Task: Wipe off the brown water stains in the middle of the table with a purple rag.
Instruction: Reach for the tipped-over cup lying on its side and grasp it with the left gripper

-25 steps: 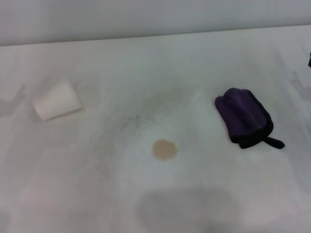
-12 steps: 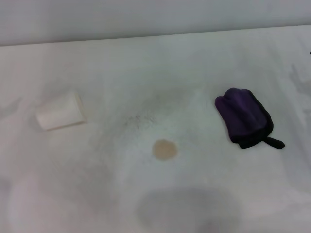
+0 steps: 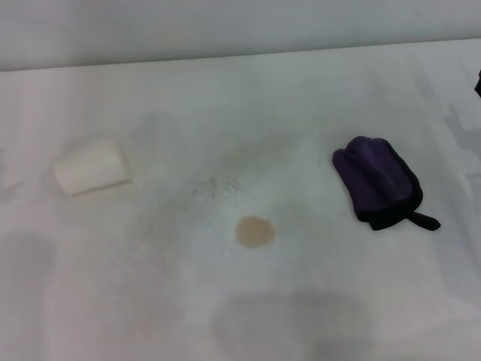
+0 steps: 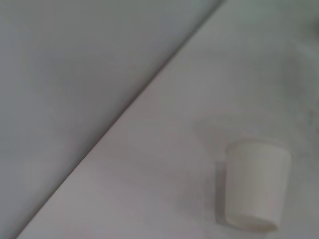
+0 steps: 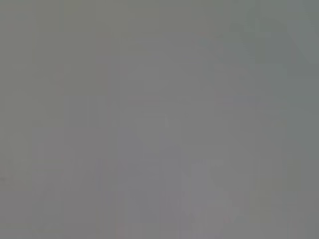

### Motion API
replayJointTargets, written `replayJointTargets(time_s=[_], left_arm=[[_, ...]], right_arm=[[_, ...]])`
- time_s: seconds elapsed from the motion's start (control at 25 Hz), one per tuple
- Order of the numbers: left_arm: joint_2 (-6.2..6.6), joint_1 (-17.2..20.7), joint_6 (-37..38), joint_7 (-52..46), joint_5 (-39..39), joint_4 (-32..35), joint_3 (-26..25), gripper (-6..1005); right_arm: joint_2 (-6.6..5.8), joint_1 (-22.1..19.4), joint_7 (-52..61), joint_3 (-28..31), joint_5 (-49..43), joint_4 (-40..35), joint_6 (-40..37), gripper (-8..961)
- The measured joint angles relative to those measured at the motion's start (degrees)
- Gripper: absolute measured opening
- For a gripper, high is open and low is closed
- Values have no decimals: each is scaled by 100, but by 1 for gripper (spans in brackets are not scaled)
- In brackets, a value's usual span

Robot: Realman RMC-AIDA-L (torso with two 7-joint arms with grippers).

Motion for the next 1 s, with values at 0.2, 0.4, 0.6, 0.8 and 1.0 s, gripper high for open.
replayJointTargets(time_s=[0.2,0.4,0.6,0.8,1.0], left_arm=[[-211,-242,-372,785,340,-13,0,826],[-499,-290,-514,1127,258,-9,0,827],[-840,-306,-1037,1197,242,167,0,828],[-934,-254,-1562,1092,51,571,-7,827],[-944,-224,-1966,1026,-58,1102,-9,828]], right_arm=[[4,-29,16,124,-2,164,48,868],[6,-54,25,133,-4,279,68,868],[4,-68,36,135,-6,321,72,867],[3,-65,52,135,-16,387,88,867],[3,-76,48,135,-25,428,88,867]])
